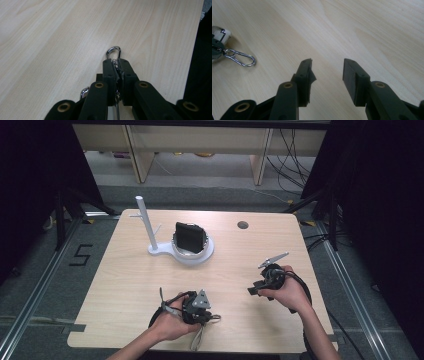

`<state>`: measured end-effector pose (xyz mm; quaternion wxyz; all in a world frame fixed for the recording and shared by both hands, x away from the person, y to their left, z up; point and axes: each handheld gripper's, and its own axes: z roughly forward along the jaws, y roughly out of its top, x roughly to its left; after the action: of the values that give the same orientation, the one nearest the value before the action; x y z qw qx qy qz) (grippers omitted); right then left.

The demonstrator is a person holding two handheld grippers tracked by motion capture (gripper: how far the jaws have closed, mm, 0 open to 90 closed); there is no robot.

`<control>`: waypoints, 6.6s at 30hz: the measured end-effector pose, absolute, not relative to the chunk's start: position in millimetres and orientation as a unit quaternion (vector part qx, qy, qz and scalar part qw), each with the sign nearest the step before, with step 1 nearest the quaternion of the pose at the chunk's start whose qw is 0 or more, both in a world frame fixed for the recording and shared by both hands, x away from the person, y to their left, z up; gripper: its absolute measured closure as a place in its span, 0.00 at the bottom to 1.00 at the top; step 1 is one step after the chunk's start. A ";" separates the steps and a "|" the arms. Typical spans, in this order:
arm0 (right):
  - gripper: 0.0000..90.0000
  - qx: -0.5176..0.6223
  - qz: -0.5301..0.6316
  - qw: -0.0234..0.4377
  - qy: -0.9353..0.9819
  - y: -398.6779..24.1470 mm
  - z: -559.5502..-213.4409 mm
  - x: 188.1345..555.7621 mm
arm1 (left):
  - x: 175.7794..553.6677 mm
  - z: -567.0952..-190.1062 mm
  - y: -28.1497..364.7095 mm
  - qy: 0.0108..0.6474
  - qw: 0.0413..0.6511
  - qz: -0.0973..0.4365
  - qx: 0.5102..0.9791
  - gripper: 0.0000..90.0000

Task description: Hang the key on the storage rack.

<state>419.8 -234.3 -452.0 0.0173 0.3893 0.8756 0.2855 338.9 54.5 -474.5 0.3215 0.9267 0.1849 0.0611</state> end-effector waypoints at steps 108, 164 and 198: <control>0.71 0.141 0.339 -0.086 0.926 -148.7 -446.3 406.0 | 348.9 -429.7 69.0 0.204 0.426 0.092 0.877 0.95; 0.65 0.178 0.380 -0.049 0.906 -153.6 -430.4 417.5 | 350.4 -418.3 108.6 0.230 0.434 0.169 0.854 0.95; 0.63 0.354 0.439 0.040 0.825 -252.7 -461.9 403.8 | 387.6 -386.8 224.4 0.392 0.495 0.314 0.709 0.95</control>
<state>403.8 -252.7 -461.9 0.0399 0.3539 0.8250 0.4388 387.6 224.4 -386.8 0.4952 0.7088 0.3924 0.3137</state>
